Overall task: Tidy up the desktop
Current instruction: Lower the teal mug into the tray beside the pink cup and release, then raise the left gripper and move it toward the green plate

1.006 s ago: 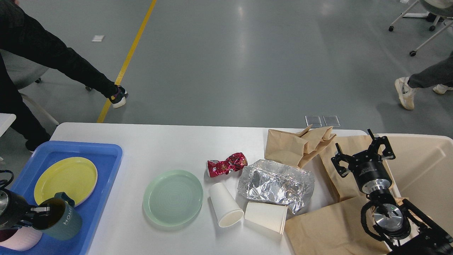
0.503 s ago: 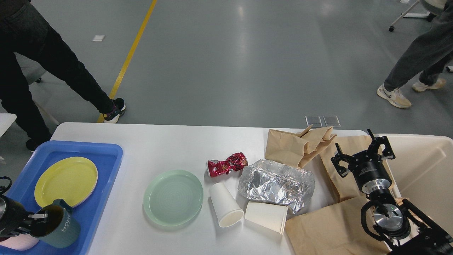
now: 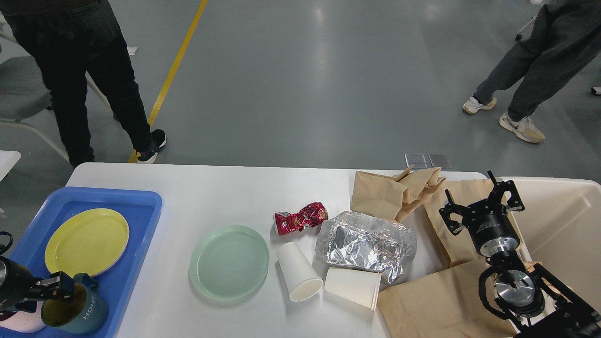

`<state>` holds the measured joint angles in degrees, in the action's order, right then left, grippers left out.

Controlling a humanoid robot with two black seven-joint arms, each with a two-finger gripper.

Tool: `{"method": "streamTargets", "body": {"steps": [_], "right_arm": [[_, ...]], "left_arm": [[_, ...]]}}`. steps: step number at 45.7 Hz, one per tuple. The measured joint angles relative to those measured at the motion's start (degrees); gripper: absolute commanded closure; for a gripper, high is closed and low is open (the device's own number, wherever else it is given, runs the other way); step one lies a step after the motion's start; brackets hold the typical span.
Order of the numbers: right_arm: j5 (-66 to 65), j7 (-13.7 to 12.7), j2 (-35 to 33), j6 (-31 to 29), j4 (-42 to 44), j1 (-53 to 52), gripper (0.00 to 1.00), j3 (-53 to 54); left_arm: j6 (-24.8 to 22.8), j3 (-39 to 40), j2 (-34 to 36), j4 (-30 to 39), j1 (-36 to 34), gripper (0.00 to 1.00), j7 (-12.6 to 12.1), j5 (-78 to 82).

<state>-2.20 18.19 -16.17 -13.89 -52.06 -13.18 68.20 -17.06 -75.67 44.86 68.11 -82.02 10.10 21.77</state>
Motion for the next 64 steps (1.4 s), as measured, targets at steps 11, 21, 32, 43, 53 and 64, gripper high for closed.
{"method": "streamTargets", "body": {"steps": [11,21,32,43,53,64], "right_arm": [[0.0,0.0,0.0,0.0,0.03,0.0,0.0,0.0],[0.0,0.0,0.0,0.0,0.03,0.0,0.0,0.0],[0.0,0.0,0.0,0.0,0.03,0.0,0.0,0.0],[0.0,0.0,0.0,0.0,0.03,0.0,0.0,0.0],[0.01,0.0,0.01,0.0,-0.09,-0.01,0.0,0.0],[0.0,0.0,0.01,0.0,0.0,0.0,0.0,0.0]], "left_arm": [[-2.75,-0.4,0.94,0.55,-1.08,0.07,-0.08,-0.15],[-4.26,-1.07,0.88,1.75,-3.14,0.07,-0.09,-0.88],[-4.33,-6.79,-0.29,6.79,-13.21,0.07,-0.08,-3.76],[-4.56,-16.76,-6.11,16.7,-31.42,0.07,0.01,-7.91],[-15.38,-20.51,-16.55,21.1,-48.99,0.07,-0.01,-13.51],[-27.08,-17.8,-28.17,25.51,-63.93,0.07,0.38,-22.41]]}}
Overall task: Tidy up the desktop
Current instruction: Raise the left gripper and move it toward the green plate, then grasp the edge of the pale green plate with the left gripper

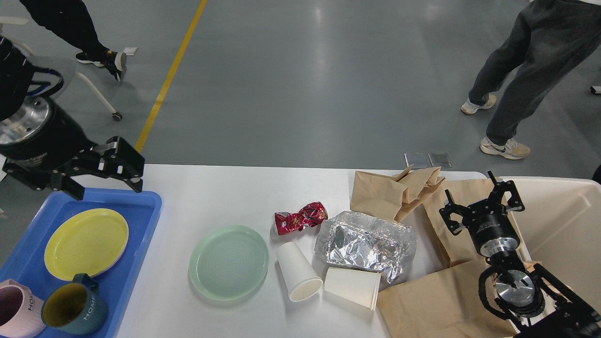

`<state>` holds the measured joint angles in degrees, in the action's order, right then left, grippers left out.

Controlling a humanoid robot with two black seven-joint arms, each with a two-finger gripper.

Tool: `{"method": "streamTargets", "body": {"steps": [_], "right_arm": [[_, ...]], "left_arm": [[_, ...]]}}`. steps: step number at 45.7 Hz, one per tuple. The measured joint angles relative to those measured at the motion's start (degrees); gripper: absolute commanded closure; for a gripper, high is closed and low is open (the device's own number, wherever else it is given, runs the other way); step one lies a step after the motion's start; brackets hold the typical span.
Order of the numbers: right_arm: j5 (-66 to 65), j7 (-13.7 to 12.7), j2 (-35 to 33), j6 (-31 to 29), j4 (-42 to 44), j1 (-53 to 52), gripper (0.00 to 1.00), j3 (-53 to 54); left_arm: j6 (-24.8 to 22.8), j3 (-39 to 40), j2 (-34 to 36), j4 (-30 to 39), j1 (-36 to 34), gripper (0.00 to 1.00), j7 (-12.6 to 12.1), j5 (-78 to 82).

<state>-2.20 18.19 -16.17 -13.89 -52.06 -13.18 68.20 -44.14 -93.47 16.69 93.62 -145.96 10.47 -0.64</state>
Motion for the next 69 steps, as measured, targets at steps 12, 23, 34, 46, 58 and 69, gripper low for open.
{"method": "streamTargets", "body": {"steps": [12,23,34,46,58,69], "right_arm": [[0.0,0.0,0.0,0.0,0.03,0.0,0.0,0.0],[0.0,0.0,0.0,0.0,0.03,0.0,0.0,0.0],[0.0,0.0,-0.04,0.0,-0.05,0.0,0.0,0.0],[0.0,0.0,-0.01,0.0,-0.07,0.0,0.0,0.0],[0.0,0.0,-0.01,0.0,-0.07,0.0,0.0,0.0],[0.0,0.0,-0.01,0.0,-0.07,0.0,0.0,0.0]], "left_arm": [[-5.78,3.01,-10.66,2.16,-8.14,0.07,0.25,-7.24],[-6.24,3.68,-11.94,2.04,-7.52,0.07,0.64,-10.02],[0.87,4.21,-10.79,-1.57,6.55,0.08,0.74,-11.5],[20.74,7.34,-11.27,-4.81,29.14,0.07,0.02,-17.05],[28.21,9.43,-6.1,-7.61,42.04,0.06,0.33,-17.13],[29.36,15.07,-4.69,-18.99,56.11,0.06,0.15,-17.05]]}}
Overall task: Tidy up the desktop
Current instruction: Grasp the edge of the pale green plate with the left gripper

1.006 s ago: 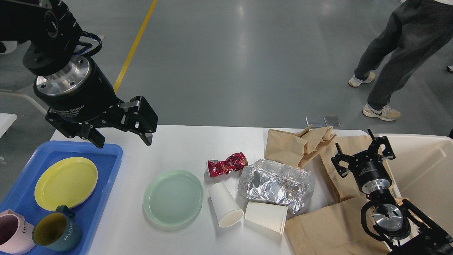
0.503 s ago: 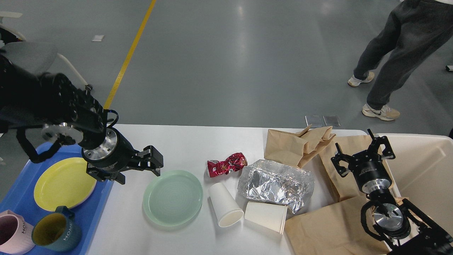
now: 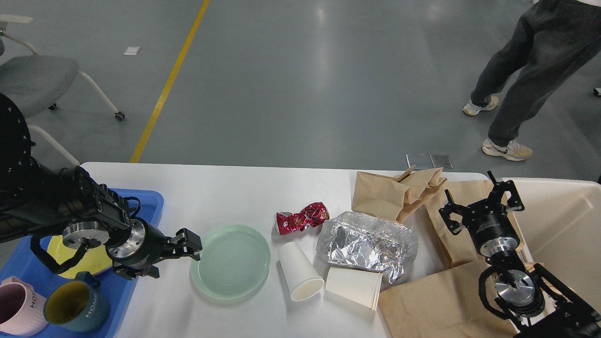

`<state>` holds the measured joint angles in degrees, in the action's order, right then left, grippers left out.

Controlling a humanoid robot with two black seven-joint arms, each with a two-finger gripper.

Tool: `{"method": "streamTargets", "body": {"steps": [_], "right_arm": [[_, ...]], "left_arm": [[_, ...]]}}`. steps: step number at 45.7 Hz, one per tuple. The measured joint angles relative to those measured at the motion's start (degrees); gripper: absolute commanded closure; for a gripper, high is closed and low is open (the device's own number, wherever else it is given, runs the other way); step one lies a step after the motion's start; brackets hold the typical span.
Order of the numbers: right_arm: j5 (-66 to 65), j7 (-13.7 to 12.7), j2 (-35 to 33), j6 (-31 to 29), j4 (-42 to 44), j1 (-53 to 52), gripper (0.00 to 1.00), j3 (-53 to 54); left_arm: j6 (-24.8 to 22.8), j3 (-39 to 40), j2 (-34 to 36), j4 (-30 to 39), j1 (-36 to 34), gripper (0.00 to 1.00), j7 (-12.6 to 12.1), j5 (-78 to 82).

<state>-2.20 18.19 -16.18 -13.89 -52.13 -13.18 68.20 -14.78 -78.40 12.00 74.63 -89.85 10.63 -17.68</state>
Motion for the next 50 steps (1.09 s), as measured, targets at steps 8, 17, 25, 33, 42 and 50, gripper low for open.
{"method": "streamTargets", "body": {"steps": [8,17,25,33,42,50], "right_arm": [[0.0,0.0,0.0,0.0,0.08,0.0,0.0,0.0],[0.0,0.0,0.0,0.0,0.1,0.0,0.0,0.0],[0.0,0.0,0.0,0.0,0.08,0.0,0.0,0.0],[0.0,0.0,0.0,0.0,0.01,0.0,0.0,0.0],[0.0,0.0,0.01,0.0,0.01,0.0,0.0,0.0],[0.0,0.0,0.01,0.0,0.01,0.0,0.0,0.0]], "left_arm": [[6.46,4.26,-0.08,-3.1,6.1,0.07,-0.41,0.08],[12.88,6.09,-0.83,-3.44,8.86,0.07,-0.43,0.1],[14.15,6.39,-0.92,-5.71,11.23,0.09,-0.48,0.11],[14.5,8.1,-0.93,-7.48,12.74,0.2,-0.59,-0.17],[14.37,8.94,-0.93,-7.71,13.87,0.33,-0.61,0.0],[14.34,8.95,-0.93,-7.75,14.87,0.45,-0.61,0.1]]}}
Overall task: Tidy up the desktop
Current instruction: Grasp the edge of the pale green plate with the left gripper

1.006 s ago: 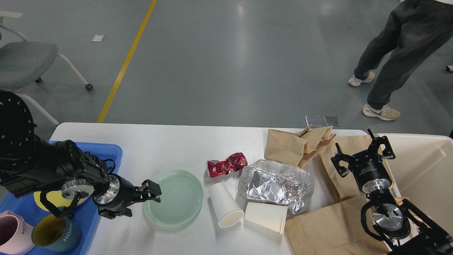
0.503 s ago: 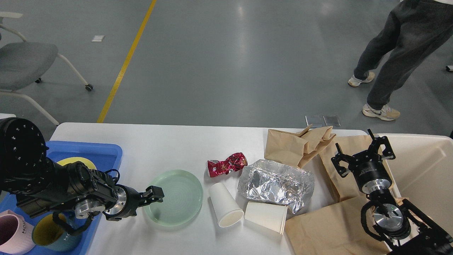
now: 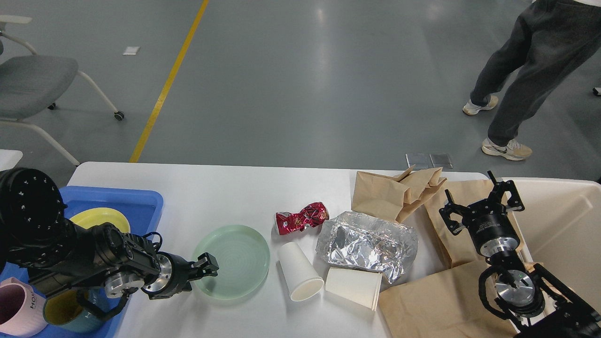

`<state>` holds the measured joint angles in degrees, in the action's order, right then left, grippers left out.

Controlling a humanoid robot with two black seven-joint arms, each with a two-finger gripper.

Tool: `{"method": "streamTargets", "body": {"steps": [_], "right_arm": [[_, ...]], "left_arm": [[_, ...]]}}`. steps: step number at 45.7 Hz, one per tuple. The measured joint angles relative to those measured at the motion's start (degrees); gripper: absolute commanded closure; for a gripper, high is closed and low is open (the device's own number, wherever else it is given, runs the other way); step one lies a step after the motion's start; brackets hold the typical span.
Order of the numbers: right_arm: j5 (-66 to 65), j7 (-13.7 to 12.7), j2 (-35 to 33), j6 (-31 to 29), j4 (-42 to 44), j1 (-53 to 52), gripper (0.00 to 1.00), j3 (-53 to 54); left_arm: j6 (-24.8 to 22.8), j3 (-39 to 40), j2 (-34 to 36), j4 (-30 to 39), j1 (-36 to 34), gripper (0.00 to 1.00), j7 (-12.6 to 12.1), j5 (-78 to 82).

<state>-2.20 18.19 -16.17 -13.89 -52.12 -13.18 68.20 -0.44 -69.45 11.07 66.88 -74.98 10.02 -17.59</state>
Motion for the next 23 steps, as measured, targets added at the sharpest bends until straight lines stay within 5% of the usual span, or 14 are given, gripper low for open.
{"method": "streamTargets", "body": {"steps": [23], "right_arm": [[0.0,0.0,0.0,0.0,0.0,0.0,0.0,0.0]], "left_arm": [[-0.88,-0.73,0.05,0.16,0.39,0.78,0.12,-0.16]]}}
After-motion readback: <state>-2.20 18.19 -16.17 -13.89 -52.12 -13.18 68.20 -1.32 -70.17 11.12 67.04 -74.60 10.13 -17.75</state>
